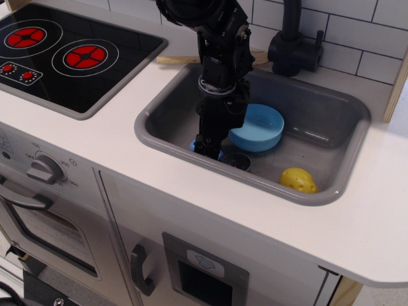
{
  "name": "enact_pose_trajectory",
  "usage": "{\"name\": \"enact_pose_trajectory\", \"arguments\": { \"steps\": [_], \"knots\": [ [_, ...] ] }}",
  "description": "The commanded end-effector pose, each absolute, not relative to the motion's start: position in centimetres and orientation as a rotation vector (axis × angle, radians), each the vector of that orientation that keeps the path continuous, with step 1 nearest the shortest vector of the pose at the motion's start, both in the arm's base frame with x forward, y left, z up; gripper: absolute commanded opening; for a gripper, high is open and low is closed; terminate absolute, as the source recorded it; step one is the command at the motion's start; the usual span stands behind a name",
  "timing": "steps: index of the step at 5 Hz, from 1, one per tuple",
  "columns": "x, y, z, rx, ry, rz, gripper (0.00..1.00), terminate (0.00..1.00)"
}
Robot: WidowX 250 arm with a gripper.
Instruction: Put spoon in bowl sink
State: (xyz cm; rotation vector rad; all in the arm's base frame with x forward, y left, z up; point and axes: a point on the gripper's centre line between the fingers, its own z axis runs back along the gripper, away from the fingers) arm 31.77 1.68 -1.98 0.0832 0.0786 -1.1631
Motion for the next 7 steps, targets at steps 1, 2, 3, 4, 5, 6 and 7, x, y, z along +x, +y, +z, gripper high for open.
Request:
{"name": "enact_pose_trajectory", "arguments": {
  "steps": [1, 2, 3, 4, 5, 6, 7],
  "knots": [
    [31.8, 2.3, 0.8, -0.011, 0.157, -1.207, 0.0, 0.0],
    [31.8, 2.7, 2.6, -0.085, 0.192, -1.223, 0.0, 0.0],
    [31.6, 3.2, 4.9, -0.167, 0.213, -1.239, 0.0, 0.0],
    [32.0, 3.1, 6.6, -0.154, 0.142, -1.171, 0.0, 0.0],
    [34.3, 2.7, 7.1, -0.059, 0.062, -0.92, 0.0, 0.0],
    [36.1, 2.9, 6.0, 0.029, 0.074, -0.766, 0.0, 0.0],
    [37.7, 2.6, 4.6, 0.058, 0.103, -0.671, 0.0, 0.0]
  ]
}}
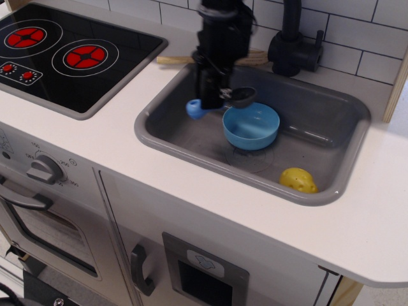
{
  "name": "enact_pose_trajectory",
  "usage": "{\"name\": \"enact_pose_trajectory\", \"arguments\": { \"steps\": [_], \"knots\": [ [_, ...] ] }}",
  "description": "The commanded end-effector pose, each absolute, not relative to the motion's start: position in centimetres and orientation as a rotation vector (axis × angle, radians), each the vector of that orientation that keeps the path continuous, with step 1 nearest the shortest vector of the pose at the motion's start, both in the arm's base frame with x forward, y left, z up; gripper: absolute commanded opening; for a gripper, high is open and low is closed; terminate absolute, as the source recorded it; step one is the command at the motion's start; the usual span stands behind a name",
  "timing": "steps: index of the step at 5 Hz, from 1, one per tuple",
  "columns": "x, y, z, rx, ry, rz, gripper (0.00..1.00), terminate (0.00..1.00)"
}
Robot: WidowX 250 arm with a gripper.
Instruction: Put spoon in bowl sink
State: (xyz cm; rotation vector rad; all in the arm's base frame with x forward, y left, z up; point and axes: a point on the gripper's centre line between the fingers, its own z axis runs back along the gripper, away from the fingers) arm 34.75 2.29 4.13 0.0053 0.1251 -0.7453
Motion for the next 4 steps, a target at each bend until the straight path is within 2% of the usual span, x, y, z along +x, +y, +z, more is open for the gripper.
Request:
{"name": "enact_pose_trajectory", "arguments": {
  "steps": [1, 2, 3, 4],
  "knots": [
    [38.13, 1.72, 3.67, 0.057, 0.14, -0.663, 0.0, 0.0],
    [38.23, 1.44, 3.47, 0.067, 0.159, -0.662, 0.0, 0.0],
    [38.32, 1.22, 3.52, 0.083, 0.155, -0.673, 1.0, 0.0],
    [38.21, 1.09, 4.29, 0.079, 0.142, -0.675, 1.0, 0.0]
  ]
}}
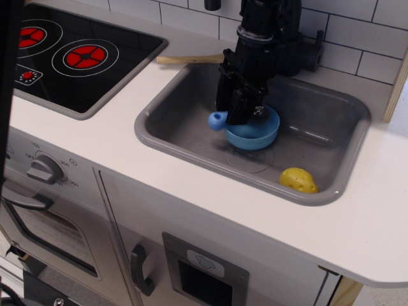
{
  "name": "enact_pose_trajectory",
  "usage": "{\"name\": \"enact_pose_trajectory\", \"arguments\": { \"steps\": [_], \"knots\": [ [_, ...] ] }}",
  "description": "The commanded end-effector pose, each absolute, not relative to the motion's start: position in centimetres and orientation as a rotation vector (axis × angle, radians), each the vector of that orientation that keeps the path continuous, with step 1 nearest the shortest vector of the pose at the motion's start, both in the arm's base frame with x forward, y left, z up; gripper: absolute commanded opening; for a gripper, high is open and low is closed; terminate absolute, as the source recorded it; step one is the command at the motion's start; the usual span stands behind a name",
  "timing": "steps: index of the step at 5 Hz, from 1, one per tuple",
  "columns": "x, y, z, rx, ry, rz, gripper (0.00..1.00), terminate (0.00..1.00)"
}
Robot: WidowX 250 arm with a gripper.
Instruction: Put spoon in bowl sink
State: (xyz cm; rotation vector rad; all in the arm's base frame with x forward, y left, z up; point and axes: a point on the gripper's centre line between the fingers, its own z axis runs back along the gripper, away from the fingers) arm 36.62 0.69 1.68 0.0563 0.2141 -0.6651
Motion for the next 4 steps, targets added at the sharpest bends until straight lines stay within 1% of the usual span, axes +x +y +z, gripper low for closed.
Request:
{"name": "enact_pose_trajectory", "arguments": {
  "steps": [1, 2, 3, 4],
  "knots": [
    [38.2, 1.0, 5.9, 0.083, 0.104, -0.705, 1.0, 0.0],
    [37.8, 0.9, 8.6, 0.063, -0.04, -0.728, 1.0, 0.0],
    [36.3, 1.2, 10.5, 0.046, -0.193, -0.782, 1.0, 0.0],
    [36.3, 1.2, 10.5, 0.046, -0.193, -0.782, 1.0, 0.0]
  ]
}}
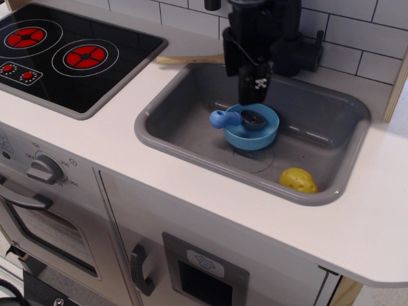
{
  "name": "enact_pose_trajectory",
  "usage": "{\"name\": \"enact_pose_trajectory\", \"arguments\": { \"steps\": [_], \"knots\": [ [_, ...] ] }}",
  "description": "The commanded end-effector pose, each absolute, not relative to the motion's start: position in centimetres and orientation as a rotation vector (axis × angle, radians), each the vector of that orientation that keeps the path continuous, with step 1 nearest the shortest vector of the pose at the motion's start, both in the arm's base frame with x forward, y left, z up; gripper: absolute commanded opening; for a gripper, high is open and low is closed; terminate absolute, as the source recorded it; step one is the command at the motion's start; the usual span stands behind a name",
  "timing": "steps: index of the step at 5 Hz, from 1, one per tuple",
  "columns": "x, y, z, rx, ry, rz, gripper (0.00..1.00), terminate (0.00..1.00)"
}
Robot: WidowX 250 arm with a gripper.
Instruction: Put spoon in bowl sink
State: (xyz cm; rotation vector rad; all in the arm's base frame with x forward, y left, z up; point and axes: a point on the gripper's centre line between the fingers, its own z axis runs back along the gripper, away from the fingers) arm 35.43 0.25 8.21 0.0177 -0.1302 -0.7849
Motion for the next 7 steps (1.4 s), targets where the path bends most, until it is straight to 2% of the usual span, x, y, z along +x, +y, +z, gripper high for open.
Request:
{"name": "enact_pose_trajectory", "arguments": {
  "steps": [1, 6, 7],
  "knots": [
    [36.3, 1.22, 10.46, 0.046, -0.193, -0.782, 1.0, 0.0],
    [36.3, 1.22, 10.46, 0.046, -0.193, -0.782, 1.0, 0.0],
    [36.3, 1.22, 10.46, 0.046, -0.193, -0.782, 1.0, 1.0]
  ]
}}
